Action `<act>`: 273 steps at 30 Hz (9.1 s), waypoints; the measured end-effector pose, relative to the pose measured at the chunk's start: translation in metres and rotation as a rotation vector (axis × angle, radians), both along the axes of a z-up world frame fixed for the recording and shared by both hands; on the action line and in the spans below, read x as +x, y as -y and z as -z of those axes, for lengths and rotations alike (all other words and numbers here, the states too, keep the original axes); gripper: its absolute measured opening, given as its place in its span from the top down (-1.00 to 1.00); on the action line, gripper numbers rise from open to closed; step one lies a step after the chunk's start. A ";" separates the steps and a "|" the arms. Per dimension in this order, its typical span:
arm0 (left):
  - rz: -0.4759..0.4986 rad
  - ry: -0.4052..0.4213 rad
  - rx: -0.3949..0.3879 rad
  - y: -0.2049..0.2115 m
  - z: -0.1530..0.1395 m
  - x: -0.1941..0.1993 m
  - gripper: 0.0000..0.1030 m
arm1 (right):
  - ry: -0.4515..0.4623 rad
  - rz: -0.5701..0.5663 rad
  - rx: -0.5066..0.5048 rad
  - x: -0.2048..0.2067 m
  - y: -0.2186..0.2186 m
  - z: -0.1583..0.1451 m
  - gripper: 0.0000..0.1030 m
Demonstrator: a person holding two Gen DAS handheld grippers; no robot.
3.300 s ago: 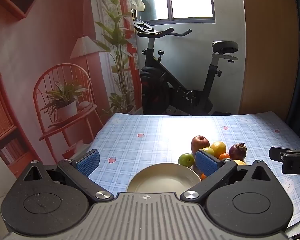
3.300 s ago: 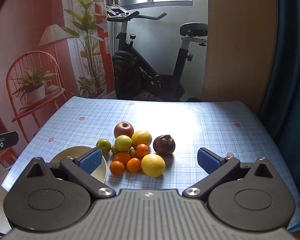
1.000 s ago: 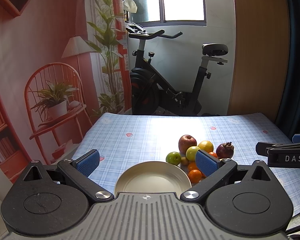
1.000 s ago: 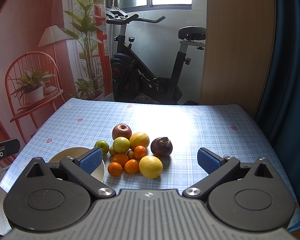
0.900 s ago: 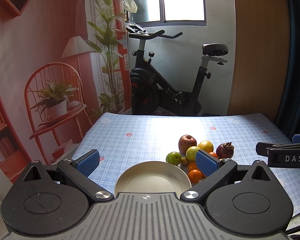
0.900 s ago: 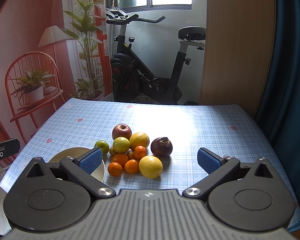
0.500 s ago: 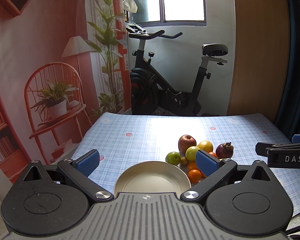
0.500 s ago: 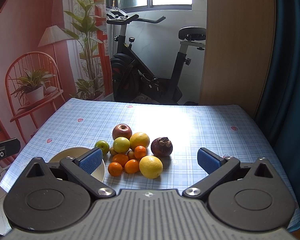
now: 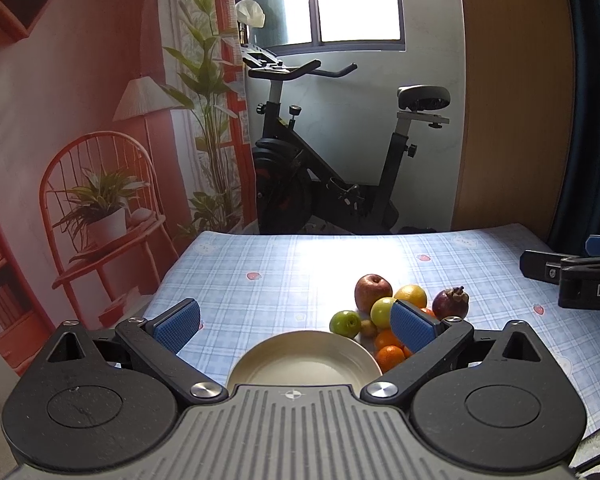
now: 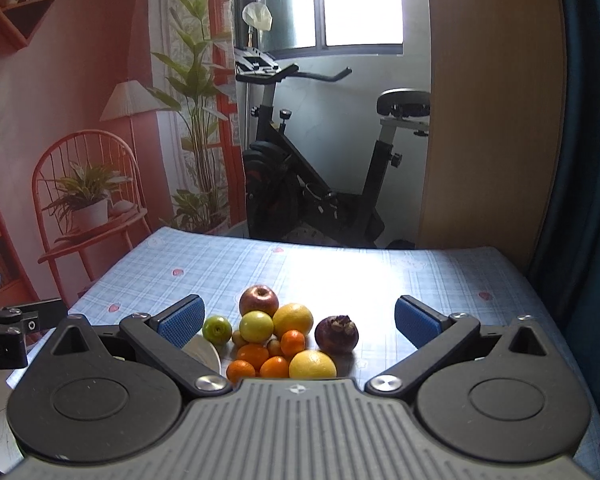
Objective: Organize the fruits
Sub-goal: 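Move the right tool to the large yellow lemon and close on it, then carry the yellow lemon with the right tool over the cream plate, then open the right tool to release the lemon onto the plate, then close the left tool on an orange tangerine beside the pile, then carry the tangerine with the left tool onto the plate and release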
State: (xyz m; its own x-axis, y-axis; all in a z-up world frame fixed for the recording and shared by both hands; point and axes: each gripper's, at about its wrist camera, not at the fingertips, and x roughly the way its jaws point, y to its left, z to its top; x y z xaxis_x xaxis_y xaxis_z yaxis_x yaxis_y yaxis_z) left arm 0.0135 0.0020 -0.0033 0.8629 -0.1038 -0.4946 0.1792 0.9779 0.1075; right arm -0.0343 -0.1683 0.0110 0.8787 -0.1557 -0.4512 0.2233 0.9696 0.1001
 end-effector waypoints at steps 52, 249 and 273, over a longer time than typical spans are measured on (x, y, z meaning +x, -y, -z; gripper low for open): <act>0.305 -0.409 -0.181 0.086 0.127 0.151 -0.03 | -0.288 -0.290 0.204 0.092 0.084 0.166 -0.47; 0.458 -0.415 0.072 0.089 0.188 0.147 0.13 | -0.017 -0.134 0.390 0.099 0.071 0.197 0.35; 0.339 -0.325 -0.113 0.035 0.143 0.136 0.28 | -0.007 -0.143 0.350 0.095 0.065 0.191 0.35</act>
